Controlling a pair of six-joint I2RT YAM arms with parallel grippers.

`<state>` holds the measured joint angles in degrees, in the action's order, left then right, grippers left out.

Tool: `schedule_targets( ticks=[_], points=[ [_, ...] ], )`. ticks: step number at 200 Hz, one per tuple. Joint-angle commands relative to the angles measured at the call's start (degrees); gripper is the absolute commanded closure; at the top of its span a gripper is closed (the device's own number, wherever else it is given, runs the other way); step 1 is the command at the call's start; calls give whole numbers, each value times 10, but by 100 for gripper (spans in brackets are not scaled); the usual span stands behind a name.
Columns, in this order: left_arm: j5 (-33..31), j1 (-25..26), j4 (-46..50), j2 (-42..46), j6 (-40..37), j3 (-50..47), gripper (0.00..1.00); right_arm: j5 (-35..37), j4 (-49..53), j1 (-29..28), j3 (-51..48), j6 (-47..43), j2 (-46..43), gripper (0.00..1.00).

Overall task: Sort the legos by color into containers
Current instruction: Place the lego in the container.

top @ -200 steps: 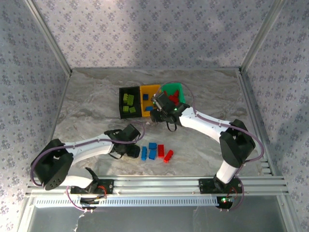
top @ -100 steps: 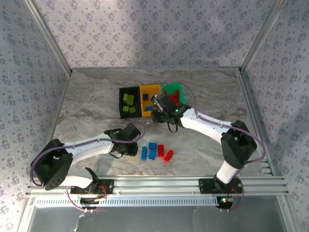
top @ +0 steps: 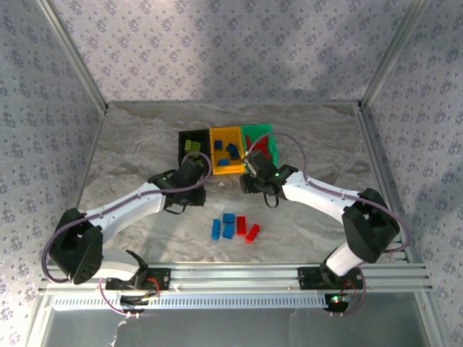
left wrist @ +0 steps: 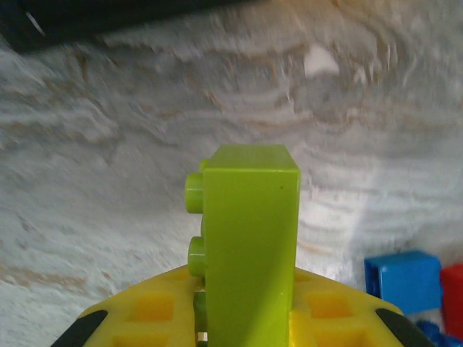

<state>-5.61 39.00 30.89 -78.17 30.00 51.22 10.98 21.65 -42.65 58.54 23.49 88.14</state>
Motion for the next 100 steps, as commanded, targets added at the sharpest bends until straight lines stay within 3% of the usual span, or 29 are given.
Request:
schedule_targets(
  ticks=[1, 69, 100],
  points=[
    [5, -28, 18, -23, -29, 45, 93, 12, -6, 7, -25, -1, -30, 47],
    [2, -90, 46, -133, -84, 189, 95, 4, -64, 55, -151, -37, -118, 46],
    [-48, -96, 88, -203, -114, 284, 94, -14, -120, 71, -211, -39, -144, 46]
  ],
)
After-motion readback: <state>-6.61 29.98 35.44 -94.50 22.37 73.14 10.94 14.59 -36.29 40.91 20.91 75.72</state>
